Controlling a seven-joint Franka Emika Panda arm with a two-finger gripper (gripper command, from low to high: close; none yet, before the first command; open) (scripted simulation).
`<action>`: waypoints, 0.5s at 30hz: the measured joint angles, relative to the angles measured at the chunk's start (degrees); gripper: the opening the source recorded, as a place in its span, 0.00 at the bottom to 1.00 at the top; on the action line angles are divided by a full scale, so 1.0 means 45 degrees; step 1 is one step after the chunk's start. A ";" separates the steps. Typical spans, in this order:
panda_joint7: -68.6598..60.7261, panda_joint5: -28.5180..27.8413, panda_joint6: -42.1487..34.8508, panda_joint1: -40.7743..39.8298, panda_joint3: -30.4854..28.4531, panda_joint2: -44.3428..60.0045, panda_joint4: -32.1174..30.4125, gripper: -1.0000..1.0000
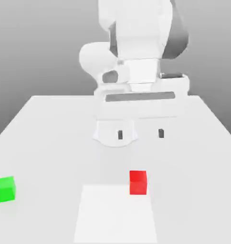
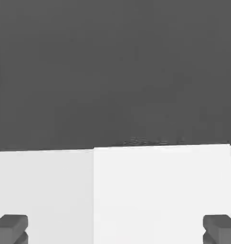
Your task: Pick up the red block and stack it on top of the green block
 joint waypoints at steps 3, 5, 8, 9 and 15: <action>0.0731 -0.0504 0.1947 0.0016 0.0322 0.2543 -0.0768 0.50; 0.1208 -0.1087 0.3001 0.0084 0.0195 0.3858 -0.0796 0.50; 0.1771 -0.1821 0.4265 0.0694 -0.0600 0.5352 -0.0659 0.50; 0.1849 -0.1907 0.4596 0.0924 -0.0842 0.5735 -0.0616 0.00; 0.1906 -0.1959 0.4767 0.1017 -0.0937 0.5925 -0.0593 0.00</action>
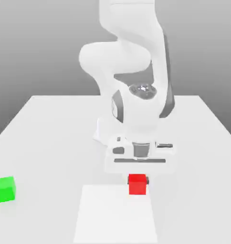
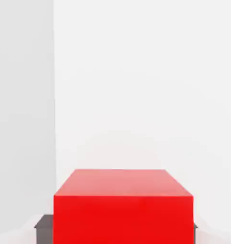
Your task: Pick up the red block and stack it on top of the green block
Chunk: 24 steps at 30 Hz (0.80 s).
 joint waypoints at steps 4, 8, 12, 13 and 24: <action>-0.0477 0.0606 -0.1052 -0.0140 0.0294 -0.1223 -0.0161 0.00; -0.0818 0.1118 -0.2583 0.0018 0.0295 -0.3003 -0.0416 0.00; -0.1383 0.0907 -0.3551 -0.0529 -0.0318 -0.3599 -0.0062 0.00; -0.1632 0.0805 -0.3688 -0.0773 -0.0583 -0.3523 0.0147 0.00; -0.5306 0.0755 -0.5013 -0.4184 -0.3127 -0.2328 0.2645 0.00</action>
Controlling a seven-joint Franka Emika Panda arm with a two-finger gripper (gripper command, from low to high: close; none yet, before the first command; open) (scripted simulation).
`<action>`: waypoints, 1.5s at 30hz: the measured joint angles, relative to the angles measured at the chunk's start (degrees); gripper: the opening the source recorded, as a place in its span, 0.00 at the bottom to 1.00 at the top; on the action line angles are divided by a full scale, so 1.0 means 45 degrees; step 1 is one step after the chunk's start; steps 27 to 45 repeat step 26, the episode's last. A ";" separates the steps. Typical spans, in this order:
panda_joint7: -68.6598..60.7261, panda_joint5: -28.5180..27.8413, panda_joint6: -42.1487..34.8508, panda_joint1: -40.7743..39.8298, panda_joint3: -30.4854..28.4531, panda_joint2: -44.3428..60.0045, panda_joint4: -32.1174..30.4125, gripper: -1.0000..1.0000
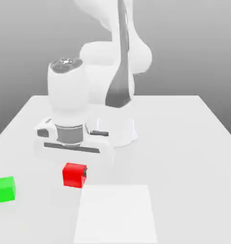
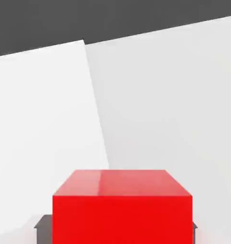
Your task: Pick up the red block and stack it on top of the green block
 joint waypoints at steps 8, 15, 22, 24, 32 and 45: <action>-0.3176 0.0674 -0.0940 -0.2796 -0.1097 0.0917 0.1824 0.00; -0.5317 0.2366 0.0504 -0.4007 -0.0658 0.3225 0.2568 0.00; -0.5522 0.2644 0.0849 -0.4120 -0.0498 0.3617 0.2598 1.00; -0.5280 0.2302 0.0428 -0.3972 -0.0712 0.3136 0.2569 1.00; -0.4824 0.1671 -0.0296 -0.3846 -0.0951 0.2313 0.2518 1.00; -0.4824 0.1671 -0.0296 -0.3846 -0.0951 0.2313 0.2518 1.00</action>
